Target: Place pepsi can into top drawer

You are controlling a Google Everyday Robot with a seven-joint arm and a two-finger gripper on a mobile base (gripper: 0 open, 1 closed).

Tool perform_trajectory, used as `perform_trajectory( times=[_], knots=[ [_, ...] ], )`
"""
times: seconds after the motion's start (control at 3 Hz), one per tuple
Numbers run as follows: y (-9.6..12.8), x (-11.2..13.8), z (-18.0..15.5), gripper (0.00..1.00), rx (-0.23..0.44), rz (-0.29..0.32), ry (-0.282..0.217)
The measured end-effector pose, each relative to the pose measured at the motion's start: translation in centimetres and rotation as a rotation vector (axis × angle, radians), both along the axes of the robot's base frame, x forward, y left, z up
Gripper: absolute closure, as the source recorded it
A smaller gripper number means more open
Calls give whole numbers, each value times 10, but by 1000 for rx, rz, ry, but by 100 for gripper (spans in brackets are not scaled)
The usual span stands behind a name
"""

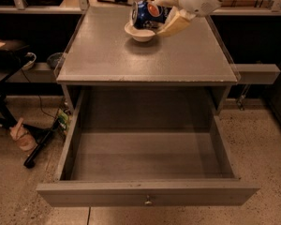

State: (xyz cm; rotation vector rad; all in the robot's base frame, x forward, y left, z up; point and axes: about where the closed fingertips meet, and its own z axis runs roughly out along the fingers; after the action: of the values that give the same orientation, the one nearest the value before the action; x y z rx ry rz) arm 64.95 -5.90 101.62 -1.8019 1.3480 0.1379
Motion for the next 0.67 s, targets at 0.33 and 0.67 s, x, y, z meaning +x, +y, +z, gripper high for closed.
perform_trajectory(
  times=[0.33, 0.67],
  knots=[
    [1, -6, -12, 100, 7, -36, 13],
    [-1, -20, -37, 100, 6, -104, 48]
  ],
)
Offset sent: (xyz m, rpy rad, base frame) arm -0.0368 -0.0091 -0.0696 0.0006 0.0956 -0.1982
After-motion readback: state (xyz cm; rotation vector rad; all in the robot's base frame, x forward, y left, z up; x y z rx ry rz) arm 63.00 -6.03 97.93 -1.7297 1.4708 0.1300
